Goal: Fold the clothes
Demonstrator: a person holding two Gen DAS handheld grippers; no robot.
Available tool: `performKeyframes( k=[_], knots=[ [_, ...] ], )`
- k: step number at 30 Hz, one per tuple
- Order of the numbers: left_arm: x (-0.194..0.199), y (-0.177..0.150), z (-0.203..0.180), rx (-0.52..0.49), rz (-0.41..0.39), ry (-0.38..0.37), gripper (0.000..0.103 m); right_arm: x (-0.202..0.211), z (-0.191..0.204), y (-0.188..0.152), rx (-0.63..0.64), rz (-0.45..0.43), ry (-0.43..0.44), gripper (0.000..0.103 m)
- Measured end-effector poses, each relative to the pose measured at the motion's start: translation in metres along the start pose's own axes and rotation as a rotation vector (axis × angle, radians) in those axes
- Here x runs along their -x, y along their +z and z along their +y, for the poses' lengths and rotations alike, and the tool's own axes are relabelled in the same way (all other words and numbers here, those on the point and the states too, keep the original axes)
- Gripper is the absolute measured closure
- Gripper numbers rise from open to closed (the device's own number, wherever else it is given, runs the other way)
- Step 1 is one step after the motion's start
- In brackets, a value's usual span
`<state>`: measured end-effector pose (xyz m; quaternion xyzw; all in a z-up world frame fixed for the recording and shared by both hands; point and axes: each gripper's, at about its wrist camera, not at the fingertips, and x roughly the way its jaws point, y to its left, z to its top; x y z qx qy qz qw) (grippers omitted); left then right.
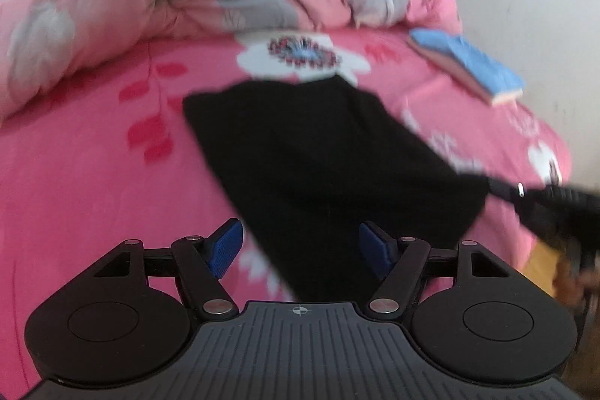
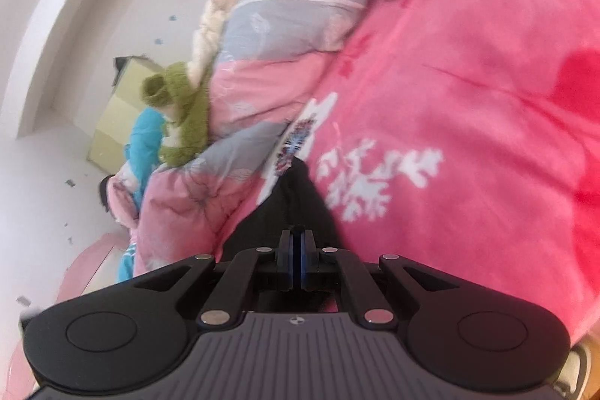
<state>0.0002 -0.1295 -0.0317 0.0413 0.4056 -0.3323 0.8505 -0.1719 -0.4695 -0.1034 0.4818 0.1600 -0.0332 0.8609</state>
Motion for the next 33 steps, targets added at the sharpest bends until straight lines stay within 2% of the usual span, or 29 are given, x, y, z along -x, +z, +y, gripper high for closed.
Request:
performKeyframes(
  k=[3, 9, 14, 17, 22, 29, 32, 33],
  knots=[
    [0.007, -0.016, 0.006, 0.04, 0.023, -0.022, 0.034, -0.002, 0.0, -0.001, 0.008, 0.009, -0.026, 0.1],
    [0.006, -0.041, 0.013, 0.165, 0.064, -0.117, 0.035, -0.006, 0.001, -0.002, 0.048, 0.024, -0.078, 0.1],
    [-0.005, -0.047, 0.02, 0.248, 0.08, -0.149, 0.039, -0.007, 0.003, -0.002, 0.072, 0.02, -0.1, 0.1],
    [-0.003, -0.048, 0.029, 0.313, 0.08, -0.185, 0.049, -0.005, 0.009, 0.0, 0.087, 0.006, -0.089, 0.1],
    [-0.005, -0.049, 0.026, 0.34, 0.092, -0.173, 0.058, -0.009, 0.009, -0.002, 0.105, 0.009, -0.1, 0.1],
    [-0.009, -0.054, 0.022, 0.414, 0.129, -0.18, 0.098, -0.011, 0.003, -0.003, 0.091, 0.012, -0.092, 0.1],
    [-0.001, -0.05, 0.026, 0.475, 0.137, -0.198, 0.101, -0.011, 0.001, -0.003, 0.086, 0.011, -0.084, 0.1],
    [0.003, -0.047, 0.026, 0.465, 0.136, -0.201, 0.101, -0.01, 0.001, -0.003, 0.085, 0.009, -0.082, 0.1]
  ],
)
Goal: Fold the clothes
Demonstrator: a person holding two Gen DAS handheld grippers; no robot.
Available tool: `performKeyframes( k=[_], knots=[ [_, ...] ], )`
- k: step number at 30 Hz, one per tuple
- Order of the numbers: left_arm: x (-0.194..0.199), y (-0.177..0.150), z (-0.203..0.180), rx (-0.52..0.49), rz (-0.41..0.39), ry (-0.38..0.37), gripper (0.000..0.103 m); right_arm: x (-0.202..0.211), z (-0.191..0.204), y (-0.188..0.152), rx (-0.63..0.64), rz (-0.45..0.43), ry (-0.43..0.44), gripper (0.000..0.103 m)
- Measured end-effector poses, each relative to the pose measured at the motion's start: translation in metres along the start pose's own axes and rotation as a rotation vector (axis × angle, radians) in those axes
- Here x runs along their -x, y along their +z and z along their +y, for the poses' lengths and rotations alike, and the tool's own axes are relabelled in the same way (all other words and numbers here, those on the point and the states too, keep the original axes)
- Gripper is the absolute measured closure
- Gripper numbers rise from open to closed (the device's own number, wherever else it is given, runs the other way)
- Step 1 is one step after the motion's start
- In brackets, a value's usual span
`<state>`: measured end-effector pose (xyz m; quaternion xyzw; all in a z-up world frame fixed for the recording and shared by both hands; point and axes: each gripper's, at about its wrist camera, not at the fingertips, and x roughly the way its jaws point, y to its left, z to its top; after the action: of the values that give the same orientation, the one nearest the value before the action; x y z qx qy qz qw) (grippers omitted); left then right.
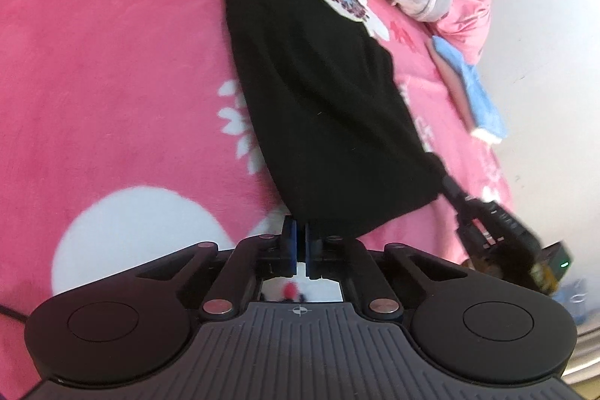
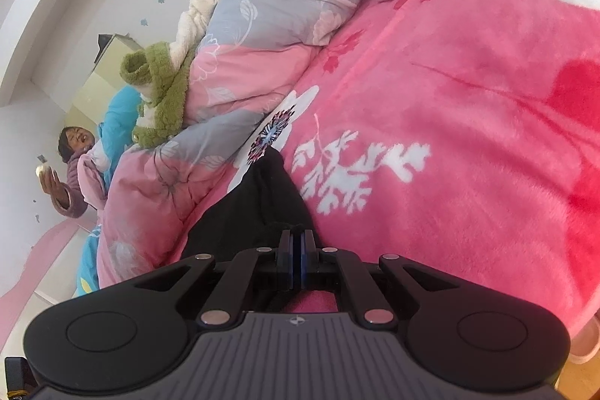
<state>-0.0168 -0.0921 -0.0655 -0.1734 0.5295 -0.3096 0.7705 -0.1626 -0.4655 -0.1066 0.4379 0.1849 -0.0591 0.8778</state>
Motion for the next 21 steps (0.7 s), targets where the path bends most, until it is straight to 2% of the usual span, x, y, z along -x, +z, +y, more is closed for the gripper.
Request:
performKeyframes(
  k=[3, 9, 19, 20, 21],
  knots=[
    [0.015, 0.006, -0.008, -0.034, 0.004, -0.007, 0.102, 0.004, 0.004, 0.001, 0.032, -0.009, -0.001, 0.1],
    [-0.013, -0.003, -0.004, -0.119, 0.071, 0.099, 0.101, 0.0, 0.002, 0.001, 0.032, 0.013, -0.007, 0.1],
    [-0.01, -0.006, 0.005, -0.119, 0.031, 0.051, 0.096, -0.002, 0.004, 0.005, 0.071, 0.078, -0.059, 0.097],
    [-0.01, -0.007, 0.005, -0.122, 0.028, 0.047, 0.096, 0.0, 0.004, 0.006, 0.075, 0.079, -0.062, 0.095],
    [-0.011, -0.006, 0.004, -0.126, 0.024, 0.044, 0.095, 0.002, 0.004, 0.007, 0.077, 0.075, -0.072, 0.088]
  ],
)
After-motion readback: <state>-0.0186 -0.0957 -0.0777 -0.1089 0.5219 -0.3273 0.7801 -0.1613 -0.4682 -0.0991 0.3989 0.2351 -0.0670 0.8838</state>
